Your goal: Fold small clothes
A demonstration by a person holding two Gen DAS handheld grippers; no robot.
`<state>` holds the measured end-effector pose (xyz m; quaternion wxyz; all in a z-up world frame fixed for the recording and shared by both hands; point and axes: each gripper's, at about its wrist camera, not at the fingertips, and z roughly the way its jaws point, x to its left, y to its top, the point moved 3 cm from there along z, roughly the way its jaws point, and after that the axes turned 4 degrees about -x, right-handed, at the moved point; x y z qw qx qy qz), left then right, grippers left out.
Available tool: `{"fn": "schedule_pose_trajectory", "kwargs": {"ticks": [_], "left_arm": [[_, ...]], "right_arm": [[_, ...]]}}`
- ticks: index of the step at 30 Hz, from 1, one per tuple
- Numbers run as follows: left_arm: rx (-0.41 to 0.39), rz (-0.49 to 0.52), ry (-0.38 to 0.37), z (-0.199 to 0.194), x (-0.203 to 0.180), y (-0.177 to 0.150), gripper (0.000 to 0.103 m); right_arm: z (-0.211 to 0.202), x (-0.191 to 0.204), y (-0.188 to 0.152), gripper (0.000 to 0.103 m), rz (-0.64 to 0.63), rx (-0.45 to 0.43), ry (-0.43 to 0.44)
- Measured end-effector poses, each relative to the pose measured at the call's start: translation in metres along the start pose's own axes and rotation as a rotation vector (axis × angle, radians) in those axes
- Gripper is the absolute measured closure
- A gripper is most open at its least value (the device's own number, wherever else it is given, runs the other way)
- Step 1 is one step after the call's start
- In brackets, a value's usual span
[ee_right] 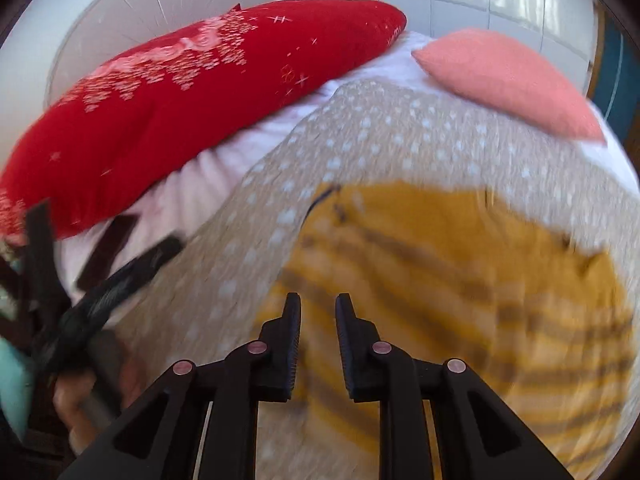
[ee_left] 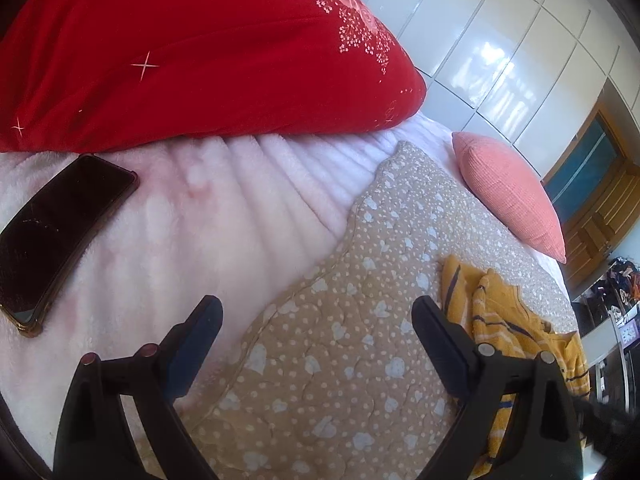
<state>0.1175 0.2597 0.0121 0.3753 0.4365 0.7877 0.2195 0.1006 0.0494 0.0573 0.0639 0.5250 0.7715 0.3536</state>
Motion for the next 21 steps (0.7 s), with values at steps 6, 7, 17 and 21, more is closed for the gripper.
{"fn": "schedule_pose_trajectory", "kwargs": {"ticks": [6,7,17,21], "left_arm": [[-0.001,-0.008,0.015,-0.002,0.003,0.000,0.008],[-0.002,-0.015,0.016,-0.001,0.005,0.001,0.008],[-0.008,-0.043,0.008,-0.003,0.011,0.005,0.008],[-0.003,-0.050,0.015,-0.001,0.016,0.005,0.008]], "right_arm": [[0.017,0.030,-0.026,0.061,-0.081,0.021,0.012],[0.023,0.034,-0.028,0.058,-0.106,0.029,-0.033],[0.052,0.046,-0.020,0.092,-0.010,0.073,0.101],[0.080,0.040,-0.018,0.090,0.128,0.100,0.192]]}}
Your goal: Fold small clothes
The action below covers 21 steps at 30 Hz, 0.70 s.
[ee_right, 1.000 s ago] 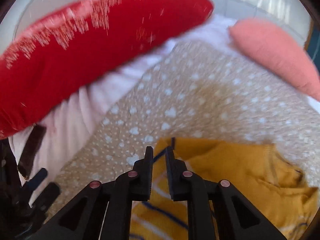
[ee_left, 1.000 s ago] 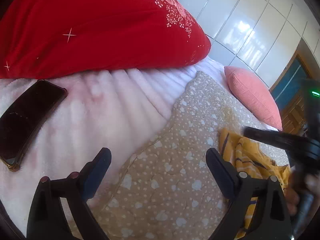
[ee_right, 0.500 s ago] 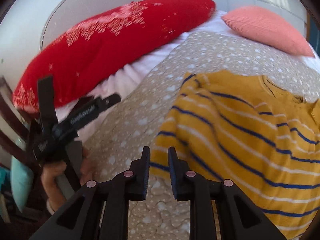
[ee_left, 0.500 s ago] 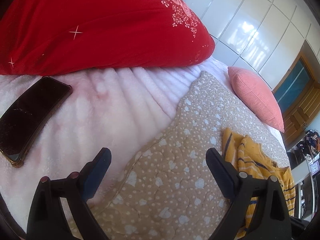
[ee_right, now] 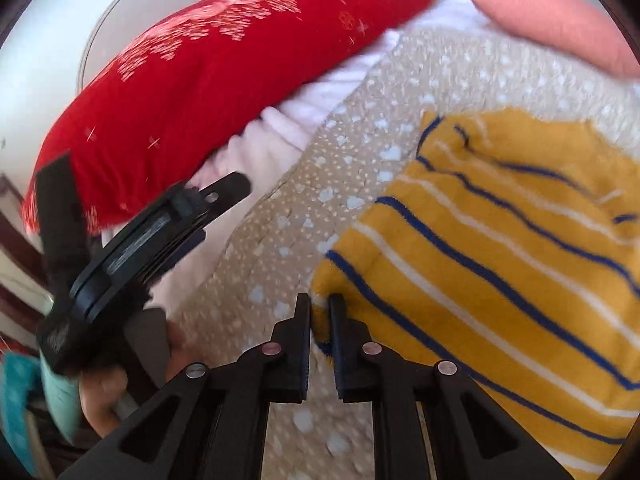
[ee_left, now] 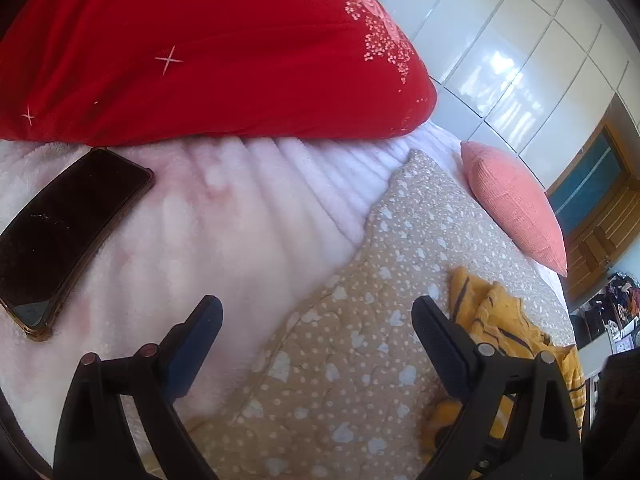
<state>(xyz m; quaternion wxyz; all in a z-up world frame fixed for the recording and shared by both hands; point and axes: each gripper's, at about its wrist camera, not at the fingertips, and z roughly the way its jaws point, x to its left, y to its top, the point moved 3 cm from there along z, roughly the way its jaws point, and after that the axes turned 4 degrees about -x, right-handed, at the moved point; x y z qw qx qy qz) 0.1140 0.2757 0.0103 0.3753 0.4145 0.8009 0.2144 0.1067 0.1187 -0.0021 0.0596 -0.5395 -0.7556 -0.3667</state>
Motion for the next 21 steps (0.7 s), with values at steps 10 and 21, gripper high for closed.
{"fn": "schedule_pose_trajectory", "kwargs": {"ticks": [10,21], "left_arm": [[0.027,0.030,0.038,0.010,-0.005,-0.005,0.008],[0.061,0.049,0.129,0.026,-0.007,-0.014,0.008]], "right_arm": [[-0.072,-0.003,-0.007,0.083,-0.068,-0.193,-0.102],[-0.139,-0.211,0.017,0.056,0.111,-0.219,-0.574]]}}
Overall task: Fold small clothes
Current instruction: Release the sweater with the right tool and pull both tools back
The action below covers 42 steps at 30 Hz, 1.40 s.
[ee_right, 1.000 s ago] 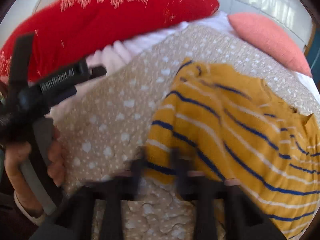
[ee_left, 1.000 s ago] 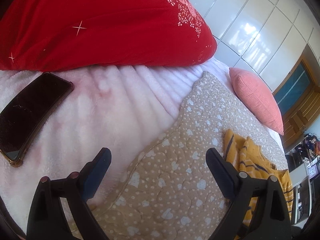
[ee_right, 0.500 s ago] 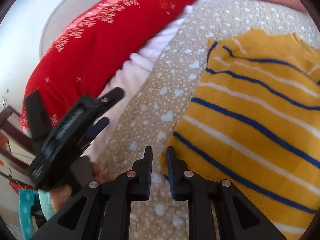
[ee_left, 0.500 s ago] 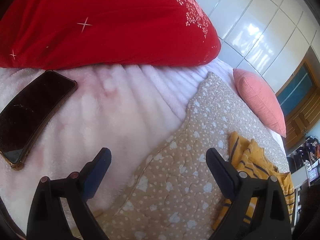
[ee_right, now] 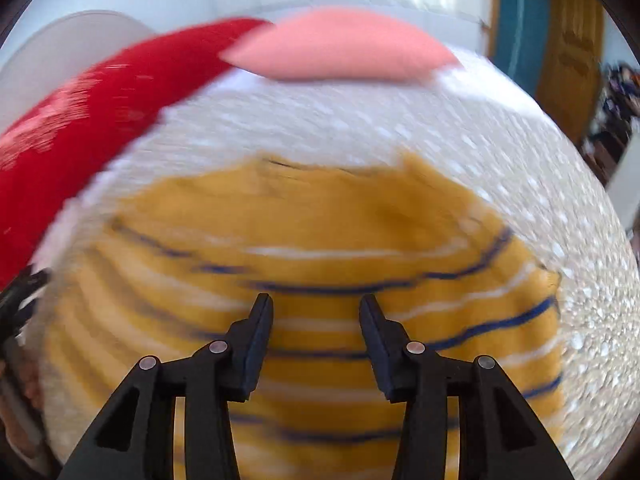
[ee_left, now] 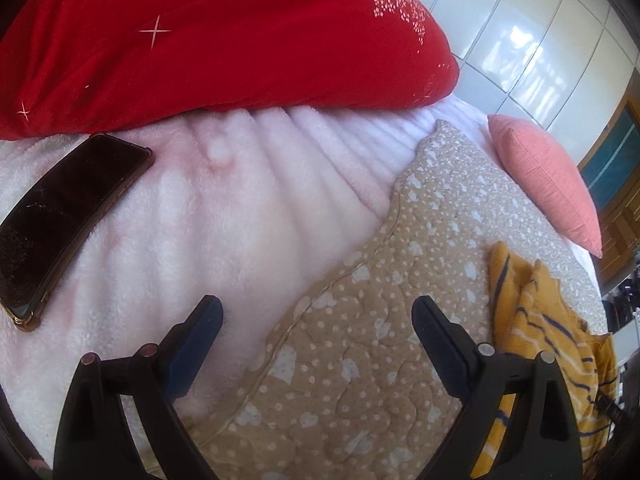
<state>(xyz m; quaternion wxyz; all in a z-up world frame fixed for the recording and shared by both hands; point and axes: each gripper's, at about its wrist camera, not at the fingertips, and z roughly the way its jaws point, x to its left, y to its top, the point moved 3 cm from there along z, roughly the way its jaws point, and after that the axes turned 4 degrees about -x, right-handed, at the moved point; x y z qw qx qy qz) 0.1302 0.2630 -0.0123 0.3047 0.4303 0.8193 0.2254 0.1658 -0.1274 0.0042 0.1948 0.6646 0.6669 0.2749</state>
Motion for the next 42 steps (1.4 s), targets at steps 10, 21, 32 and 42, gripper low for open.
{"fn": "schedule_pose_trajectory", "kwargs": {"ticks": [10,21,32,42], "left_arm": [[0.004,0.011,0.027,0.005,-0.006,-0.002,0.008],[0.009,-0.012,0.007,0.004,-0.002,-0.002,0.008],[-0.179,0.178,-0.011,-0.091,-0.038,-0.050,0.008],[-0.546,0.348,-0.062,-0.283,-0.089,-0.086,0.000]], "right_arm": [[0.034,-0.161,0.026,0.045,0.553,-0.023,-0.105],[-0.070,-0.129,0.000,0.044,0.303,-0.069,-0.243],[-0.200,-0.061,-0.128,0.030,-0.182,-0.099,-0.374],[-0.204,0.001,-0.194,0.027,-0.315,-0.148,-0.221]]}}
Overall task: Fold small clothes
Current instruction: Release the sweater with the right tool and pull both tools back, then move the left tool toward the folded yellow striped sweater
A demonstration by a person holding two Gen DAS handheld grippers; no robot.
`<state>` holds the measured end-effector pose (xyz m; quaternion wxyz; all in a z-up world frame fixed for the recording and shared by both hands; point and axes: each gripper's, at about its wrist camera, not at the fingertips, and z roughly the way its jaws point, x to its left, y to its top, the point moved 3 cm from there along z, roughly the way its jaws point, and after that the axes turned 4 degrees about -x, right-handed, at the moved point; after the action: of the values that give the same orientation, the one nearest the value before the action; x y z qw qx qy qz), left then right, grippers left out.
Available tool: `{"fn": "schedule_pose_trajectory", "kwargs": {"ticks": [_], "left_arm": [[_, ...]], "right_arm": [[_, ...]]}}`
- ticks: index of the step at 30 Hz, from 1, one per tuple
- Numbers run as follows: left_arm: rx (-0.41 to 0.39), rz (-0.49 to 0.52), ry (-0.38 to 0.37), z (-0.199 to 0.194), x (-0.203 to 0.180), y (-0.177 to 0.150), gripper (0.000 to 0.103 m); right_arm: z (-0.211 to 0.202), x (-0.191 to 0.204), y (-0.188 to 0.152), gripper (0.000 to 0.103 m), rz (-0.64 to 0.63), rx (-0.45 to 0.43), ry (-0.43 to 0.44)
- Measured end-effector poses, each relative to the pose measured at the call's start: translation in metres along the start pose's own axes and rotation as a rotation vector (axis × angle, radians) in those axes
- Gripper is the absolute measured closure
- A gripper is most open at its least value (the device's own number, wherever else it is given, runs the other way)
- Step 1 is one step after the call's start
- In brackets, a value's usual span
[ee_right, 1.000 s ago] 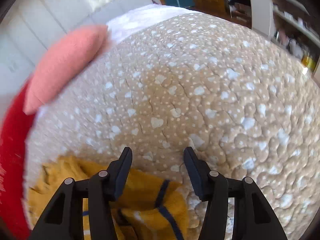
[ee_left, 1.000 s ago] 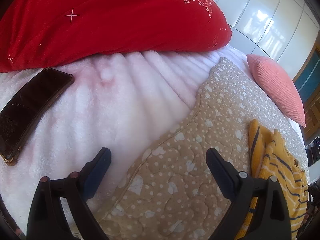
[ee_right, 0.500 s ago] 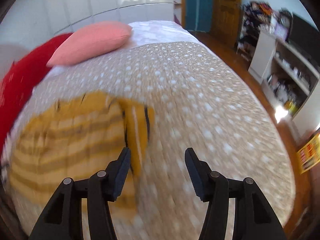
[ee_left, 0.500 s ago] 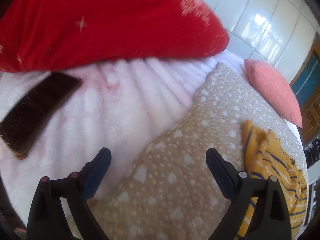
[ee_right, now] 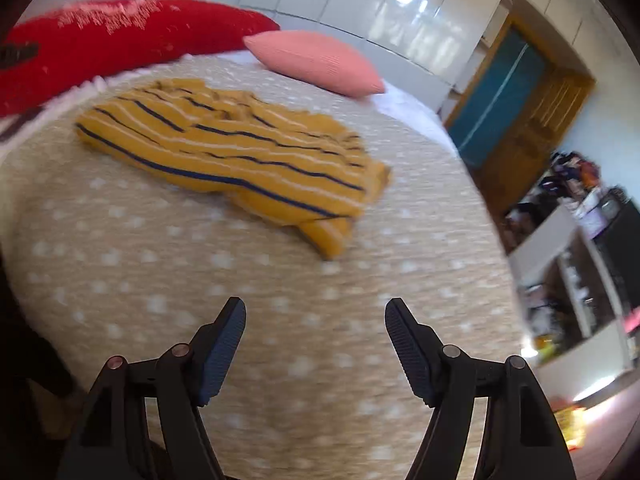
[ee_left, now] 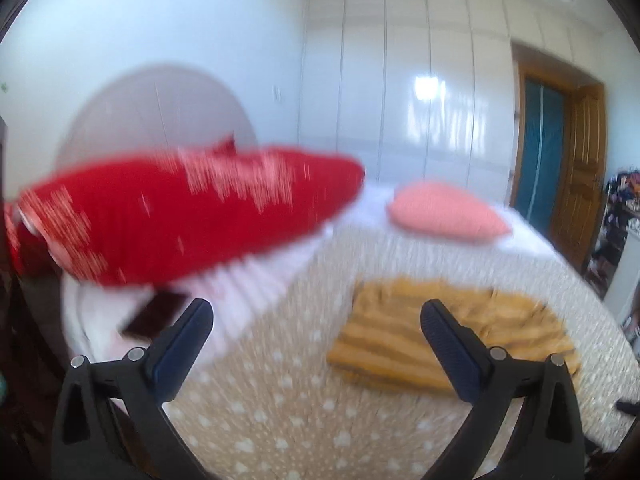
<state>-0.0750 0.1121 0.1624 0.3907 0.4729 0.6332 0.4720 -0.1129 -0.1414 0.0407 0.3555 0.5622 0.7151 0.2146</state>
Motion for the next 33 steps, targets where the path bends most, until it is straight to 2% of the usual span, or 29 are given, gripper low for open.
{"fn": "schedule_pose_trajectory", "kwargs": {"ticks": [3,5,7,9,11,16,21,27,33], "left_arm": [[-0.115,-0.029,0.019,-0.041,0.002,0.033,0.000],[-0.134,-0.039,0.013,-0.054,0.001,0.047,0.000],[-0.133,-0.044,-0.050,-0.061,-0.004,0.056,0.000],[-0.079,-0.047,-0.152,-0.058,-0.013,0.059,0.000],[-0.012,-0.032,-0.187,-0.049,-0.023,0.054,0.000],[0.137,0.056,-0.198,-0.026,-0.054,0.023,0.000],[0.239,0.126,-0.183,-0.012,-0.075,-0.002,0.000],[0.401,0.143,-0.198,0.012,-0.087,-0.039,0.000],[0.614,0.142,-0.194,0.049,-0.088,-0.107,0.000]], "right_arm": [[-0.009,-0.011,0.005,0.027,0.120,-0.057,0.062],[-0.014,-0.021,0.007,0.027,0.204,-0.083,0.115],[-0.015,-0.029,0.007,0.025,0.276,-0.103,0.158],[-0.016,-0.037,0.005,0.022,0.329,-0.120,0.177],[-0.016,-0.040,-0.001,0.021,0.361,-0.123,0.176],[-0.011,-0.051,-0.019,0.021,0.429,-0.093,0.176],[-0.004,-0.070,-0.037,0.021,0.501,-0.061,0.165],[0.008,-0.078,-0.047,0.020,0.566,-0.028,0.174],[0.021,-0.066,-0.049,0.020,0.540,0.014,0.182]]}}
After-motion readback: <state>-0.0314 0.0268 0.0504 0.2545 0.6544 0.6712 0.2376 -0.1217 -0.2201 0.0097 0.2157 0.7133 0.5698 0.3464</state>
